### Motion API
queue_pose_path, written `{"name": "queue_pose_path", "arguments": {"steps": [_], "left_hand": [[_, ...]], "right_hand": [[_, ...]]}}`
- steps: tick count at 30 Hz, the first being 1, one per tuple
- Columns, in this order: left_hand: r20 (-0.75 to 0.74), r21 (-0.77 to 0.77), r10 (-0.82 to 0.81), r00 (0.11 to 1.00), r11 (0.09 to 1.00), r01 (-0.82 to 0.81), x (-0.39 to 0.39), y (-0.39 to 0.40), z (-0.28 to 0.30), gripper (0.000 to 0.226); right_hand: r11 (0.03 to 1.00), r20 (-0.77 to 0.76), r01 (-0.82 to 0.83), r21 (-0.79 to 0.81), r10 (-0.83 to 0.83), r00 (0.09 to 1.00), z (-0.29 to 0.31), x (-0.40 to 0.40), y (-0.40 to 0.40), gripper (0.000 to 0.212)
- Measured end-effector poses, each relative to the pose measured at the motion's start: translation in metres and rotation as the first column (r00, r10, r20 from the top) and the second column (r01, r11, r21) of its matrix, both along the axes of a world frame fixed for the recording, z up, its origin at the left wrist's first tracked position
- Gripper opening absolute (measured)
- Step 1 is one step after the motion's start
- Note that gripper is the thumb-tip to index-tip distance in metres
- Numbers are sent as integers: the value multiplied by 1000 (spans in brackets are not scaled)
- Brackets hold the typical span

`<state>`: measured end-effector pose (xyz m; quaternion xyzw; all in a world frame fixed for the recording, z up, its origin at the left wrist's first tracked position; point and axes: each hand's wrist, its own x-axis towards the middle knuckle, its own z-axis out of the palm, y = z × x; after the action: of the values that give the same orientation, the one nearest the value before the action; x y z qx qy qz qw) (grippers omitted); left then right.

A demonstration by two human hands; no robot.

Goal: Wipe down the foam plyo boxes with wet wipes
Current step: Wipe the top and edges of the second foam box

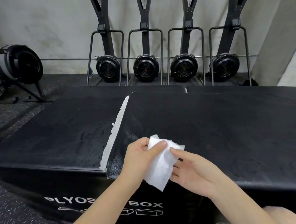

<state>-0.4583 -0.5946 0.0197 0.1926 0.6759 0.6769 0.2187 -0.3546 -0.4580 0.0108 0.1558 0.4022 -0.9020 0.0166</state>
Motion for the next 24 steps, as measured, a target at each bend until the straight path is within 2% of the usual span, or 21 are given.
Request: {"name": "queue_pose_path", "arguments": {"steps": [2,5,8,11,14,15,17,20,22,24], "left_hand": [[-6,-5,11,1000,1000,-11,3,1,-1,56],[25,22,-43,999,999,42,6,0,-2,43],[74,53,-184,980,982,180,9,-6,0,19],[80,32,-273,959,962,271,7,-15,3,21],[74,30,-363,929,932,362,4,-23,4,27],[52,23,-373,926,928,372,2,-24,4,27],[-21,11,-337,941,941,338,0,-26,6,21],[-110,-2,-250,962,968,251,-2,-26,13,37],[-151,25,-244,958,968,250,1,-27,20,49],[-210,49,-253,945,962,268,5,-27,25,52]], "right_hand": [[995,-23,15,100,-13,1000,4,0,-3,43],[965,-61,56,255,-42,997,5,3,-7,38],[965,-37,62,256,-54,998,7,9,-3,39],[959,-40,-49,279,62,997,14,18,1,36],[945,-79,9,328,18,997,18,26,5,34],[934,-95,57,353,-25,995,21,28,6,27],[888,-137,183,423,-137,981,27,31,9,10],[763,-272,349,545,-233,934,33,35,18,32],[646,-344,404,647,-225,912,36,38,17,34],[597,-372,425,680,-219,902,35,40,16,32]]}}
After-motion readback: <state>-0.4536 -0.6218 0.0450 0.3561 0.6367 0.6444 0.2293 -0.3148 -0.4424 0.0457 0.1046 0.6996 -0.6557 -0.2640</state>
